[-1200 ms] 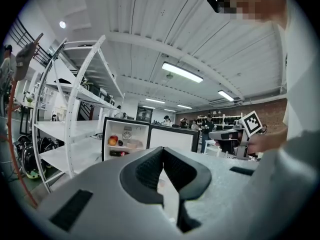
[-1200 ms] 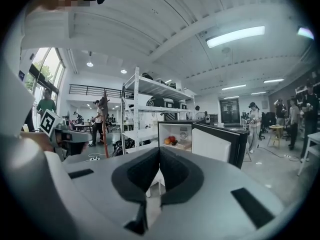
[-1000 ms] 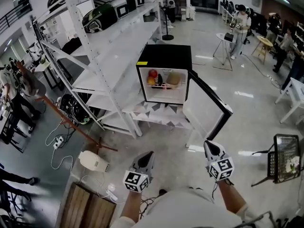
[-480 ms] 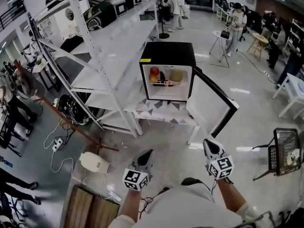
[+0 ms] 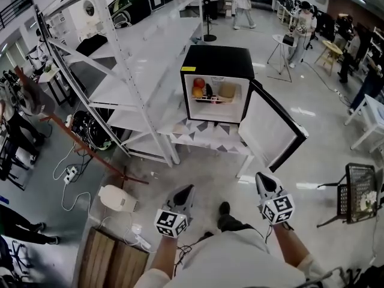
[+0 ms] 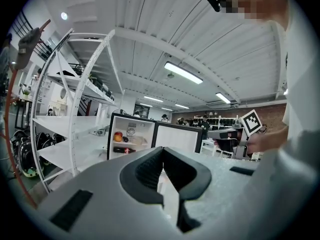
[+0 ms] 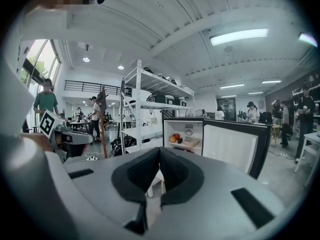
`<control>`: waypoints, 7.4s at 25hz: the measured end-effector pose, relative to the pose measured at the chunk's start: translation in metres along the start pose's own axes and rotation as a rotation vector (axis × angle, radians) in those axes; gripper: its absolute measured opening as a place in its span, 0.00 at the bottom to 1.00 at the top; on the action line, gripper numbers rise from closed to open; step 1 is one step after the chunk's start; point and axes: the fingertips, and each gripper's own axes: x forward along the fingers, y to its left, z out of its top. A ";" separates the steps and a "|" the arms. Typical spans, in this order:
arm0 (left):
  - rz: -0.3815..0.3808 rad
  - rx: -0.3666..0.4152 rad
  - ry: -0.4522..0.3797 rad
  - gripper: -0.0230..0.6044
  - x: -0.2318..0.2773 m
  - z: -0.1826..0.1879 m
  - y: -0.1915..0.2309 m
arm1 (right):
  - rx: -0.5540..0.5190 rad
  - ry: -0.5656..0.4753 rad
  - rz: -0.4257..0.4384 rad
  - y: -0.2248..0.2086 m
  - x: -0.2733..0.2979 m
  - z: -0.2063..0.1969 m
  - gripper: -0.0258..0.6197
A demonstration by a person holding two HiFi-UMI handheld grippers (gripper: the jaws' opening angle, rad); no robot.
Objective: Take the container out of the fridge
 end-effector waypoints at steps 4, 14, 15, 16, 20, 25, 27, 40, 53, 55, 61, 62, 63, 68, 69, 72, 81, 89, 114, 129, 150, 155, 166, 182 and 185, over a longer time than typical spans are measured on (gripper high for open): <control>0.019 -0.006 0.006 0.04 0.013 0.000 0.011 | 0.018 0.001 0.019 -0.006 0.025 -0.001 0.05; 0.056 -0.018 0.015 0.04 0.081 0.014 0.050 | -0.006 0.015 0.074 -0.044 0.103 0.010 0.05; 0.057 -0.016 0.015 0.04 0.090 0.016 0.054 | -0.010 0.017 0.074 -0.050 0.111 0.011 0.05; 0.059 -0.015 0.016 0.04 0.099 0.018 0.058 | -0.014 0.019 0.074 -0.057 0.119 0.012 0.05; 0.068 -0.014 0.022 0.04 0.132 0.025 0.070 | -0.025 0.025 0.089 -0.078 0.150 0.016 0.05; 0.097 -0.012 0.038 0.04 0.166 0.032 0.082 | -0.021 0.050 0.117 -0.100 0.185 0.016 0.05; 0.113 -0.011 0.046 0.04 0.178 0.033 0.087 | -0.014 0.076 0.126 -0.109 0.199 0.011 0.05; 0.149 0.003 0.068 0.04 0.222 0.038 0.102 | 0.052 0.125 0.182 -0.136 0.255 0.000 0.05; 0.021 0.018 0.052 0.04 0.267 0.051 0.163 | 0.024 0.136 0.054 -0.144 0.298 0.007 0.05; -0.009 0.022 0.052 0.04 0.273 0.055 0.176 | 0.008 0.131 0.027 -0.145 0.308 0.011 0.05; -0.098 0.010 0.057 0.04 0.295 0.058 0.210 | -0.050 0.122 -0.055 -0.150 0.340 0.025 0.05; -0.111 0.007 0.059 0.04 0.298 0.057 0.215 | -0.074 0.124 -0.068 -0.151 0.345 0.026 0.05; -0.123 0.004 0.060 0.04 0.302 0.057 0.219 | -0.103 0.126 -0.083 -0.152 0.351 0.026 0.05; -0.175 -0.021 0.047 0.04 0.315 0.058 0.234 | -0.253 0.153 -0.158 -0.164 0.376 0.026 0.05; -0.182 -0.024 0.044 0.04 0.317 0.058 0.236 | -0.273 0.160 -0.164 -0.165 0.381 0.026 0.06; -0.201 -0.031 0.042 0.04 0.322 0.058 0.244 | -0.300 0.183 -0.154 -0.167 0.400 0.025 0.10; -0.217 -0.060 0.053 0.04 0.326 0.051 0.264 | -0.451 0.324 -0.144 -0.181 0.466 -0.005 0.22; -0.242 -0.053 0.069 0.04 0.332 0.052 0.267 | -0.598 0.416 -0.120 -0.178 0.518 -0.036 0.35; -0.243 -0.067 0.129 0.04 0.307 0.032 0.290 | -1.014 0.844 -0.189 -0.250 0.584 -0.140 0.59; -0.274 -0.059 0.131 0.04 0.293 0.032 0.299 | -1.086 0.784 -0.229 -0.225 0.567 -0.121 0.42; -0.419 -0.023 0.144 0.04 0.303 0.030 0.265 | -0.441 0.504 -0.227 -0.162 0.479 -0.042 0.41; -0.415 -0.015 0.137 0.04 0.314 0.034 0.250 | -0.261 0.411 -0.188 -0.154 0.448 -0.024 0.41; -0.347 -0.089 0.116 0.04 0.327 0.048 0.223 | -0.003 0.182 -0.094 -0.150 0.388 0.022 0.41; -0.280 -0.102 0.055 0.04 0.333 0.079 0.237 | 0.180 -0.033 -0.066 -0.147 0.338 0.058 0.41; -0.280 -0.108 0.046 0.04 0.334 0.082 0.238 | 0.184 -0.044 -0.066 -0.146 0.336 0.059 0.41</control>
